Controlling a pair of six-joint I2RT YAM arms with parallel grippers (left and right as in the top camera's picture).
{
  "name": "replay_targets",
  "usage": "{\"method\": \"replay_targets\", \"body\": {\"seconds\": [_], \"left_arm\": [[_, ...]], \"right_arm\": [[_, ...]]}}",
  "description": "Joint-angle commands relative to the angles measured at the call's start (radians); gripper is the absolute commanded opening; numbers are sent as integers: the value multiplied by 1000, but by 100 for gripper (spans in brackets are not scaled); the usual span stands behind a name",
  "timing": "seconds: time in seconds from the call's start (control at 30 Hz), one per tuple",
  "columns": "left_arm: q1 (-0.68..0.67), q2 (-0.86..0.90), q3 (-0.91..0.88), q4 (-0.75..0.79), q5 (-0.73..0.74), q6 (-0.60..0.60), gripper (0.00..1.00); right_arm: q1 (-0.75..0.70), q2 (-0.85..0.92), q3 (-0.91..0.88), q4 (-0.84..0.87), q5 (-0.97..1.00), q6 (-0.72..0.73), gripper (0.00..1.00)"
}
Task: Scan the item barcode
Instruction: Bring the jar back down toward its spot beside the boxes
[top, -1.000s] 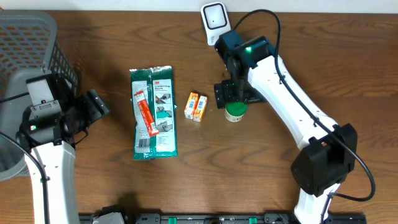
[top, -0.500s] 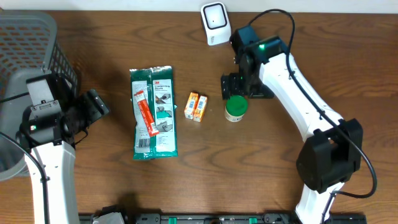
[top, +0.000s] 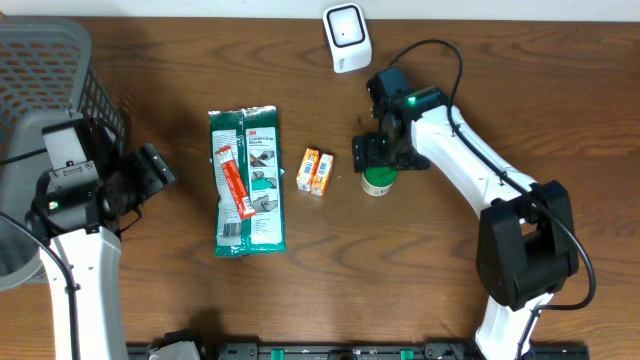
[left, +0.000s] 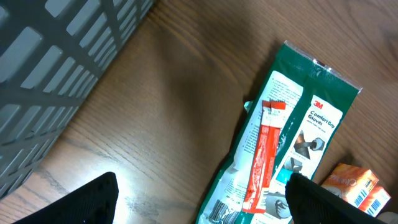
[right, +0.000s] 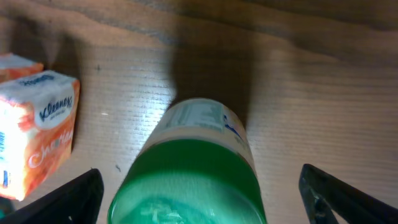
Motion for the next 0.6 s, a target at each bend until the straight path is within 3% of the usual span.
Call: {"method": "replay_targets", "body": {"seconds": [0.0, 0.57], "left_arm": [[2, 3, 13, -2, 5, 6, 86], [2, 3, 13, -2, 5, 6, 87]], "right_arm": [[19, -1, -46, 47, 0, -10, 92], [75, -1, -69, 66, 111, -62, 80]]}}
